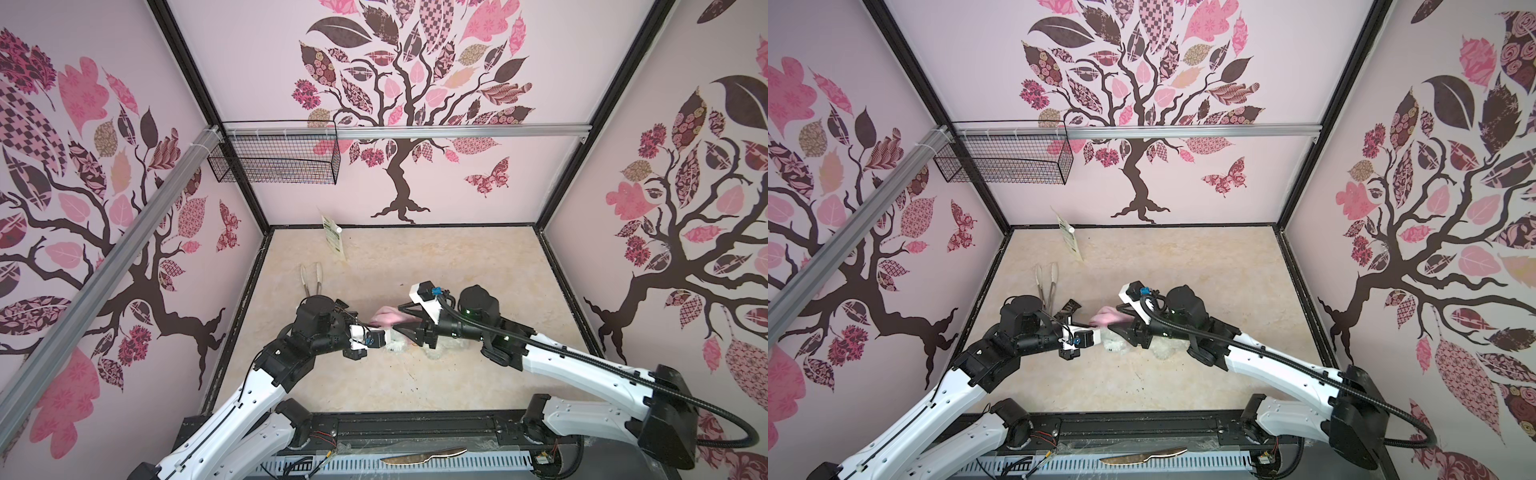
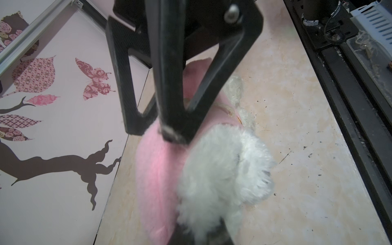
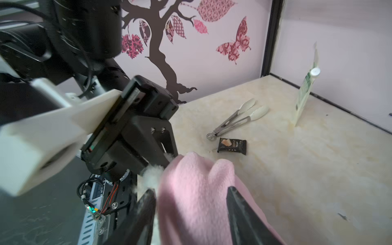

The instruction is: Dress the teddy bear

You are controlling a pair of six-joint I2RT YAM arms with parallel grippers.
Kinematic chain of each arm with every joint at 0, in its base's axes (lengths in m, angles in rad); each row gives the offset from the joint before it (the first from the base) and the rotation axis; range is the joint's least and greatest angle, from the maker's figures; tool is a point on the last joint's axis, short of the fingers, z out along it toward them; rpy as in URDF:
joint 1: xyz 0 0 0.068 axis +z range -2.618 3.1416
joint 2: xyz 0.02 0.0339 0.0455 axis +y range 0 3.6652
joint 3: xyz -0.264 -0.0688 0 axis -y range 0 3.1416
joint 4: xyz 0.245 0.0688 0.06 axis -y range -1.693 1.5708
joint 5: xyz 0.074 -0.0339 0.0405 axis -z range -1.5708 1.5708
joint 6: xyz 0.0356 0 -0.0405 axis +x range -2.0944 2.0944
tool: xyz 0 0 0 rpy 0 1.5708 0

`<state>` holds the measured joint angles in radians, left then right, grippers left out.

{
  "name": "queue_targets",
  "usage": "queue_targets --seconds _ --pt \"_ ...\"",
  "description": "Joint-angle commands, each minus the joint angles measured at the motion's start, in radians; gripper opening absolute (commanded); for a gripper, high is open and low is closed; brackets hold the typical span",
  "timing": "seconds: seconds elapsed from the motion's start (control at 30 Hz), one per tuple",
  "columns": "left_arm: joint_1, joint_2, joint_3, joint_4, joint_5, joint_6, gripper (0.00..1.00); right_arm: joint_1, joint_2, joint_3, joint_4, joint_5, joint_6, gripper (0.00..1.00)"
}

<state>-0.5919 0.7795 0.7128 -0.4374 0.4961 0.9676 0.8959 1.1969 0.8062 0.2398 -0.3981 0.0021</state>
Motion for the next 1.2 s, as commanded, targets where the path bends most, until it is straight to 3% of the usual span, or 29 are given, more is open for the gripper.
queue_targets --seconds 0.0,0.13,0.2,0.4,0.57,0.87,1.03,1.17 --pt "-0.008 -0.009 0.05 0.026 0.014 0.018 0.0 0.0 0.045 0.047 -0.042 0.011 0.032 0.32" --pt "-0.009 -0.016 0.034 0.032 0.023 0.039 0.0 -0.041 0.059 0.031 -0.046 0.069 0.144 0.09" --pt "-0.01 -0.024 0.018 0.05 0.034 0.043 0.0 -0.1 0.084 0.034 -0.069 0.038 0.238 0.04" --pt "-0.011 -0.051 -0.016 0.077 0.073 0.036 0.0 -0.309 0.12 -0.055 0.062 -0.117 0.477 0.07" --pt "-0.011 -0.063 -0.029 0.076 0.062 0.029 0.0 -0.419 0.138 -0.083 0.124 -0.191 0.554 0.16" --pt "-0.011 -0.081 -0.056 0.083 0.036 0.001 0.0 -0.415 0.027 -0.089 0.145 -0.232 0.457 0.33" --pt "-0.011 -0.069 -0.055 0.083 0.04 -0.001 0.0 -0.258 -0.11 -0.07 0.032 -0.139 0.185 0.51" --pt "-0.011 -0.056 -0.047 0.081 0.045 -0.008 0.0 -0.166 -0.105 -0.029 -0.031 -0.136 0.105 0.56"
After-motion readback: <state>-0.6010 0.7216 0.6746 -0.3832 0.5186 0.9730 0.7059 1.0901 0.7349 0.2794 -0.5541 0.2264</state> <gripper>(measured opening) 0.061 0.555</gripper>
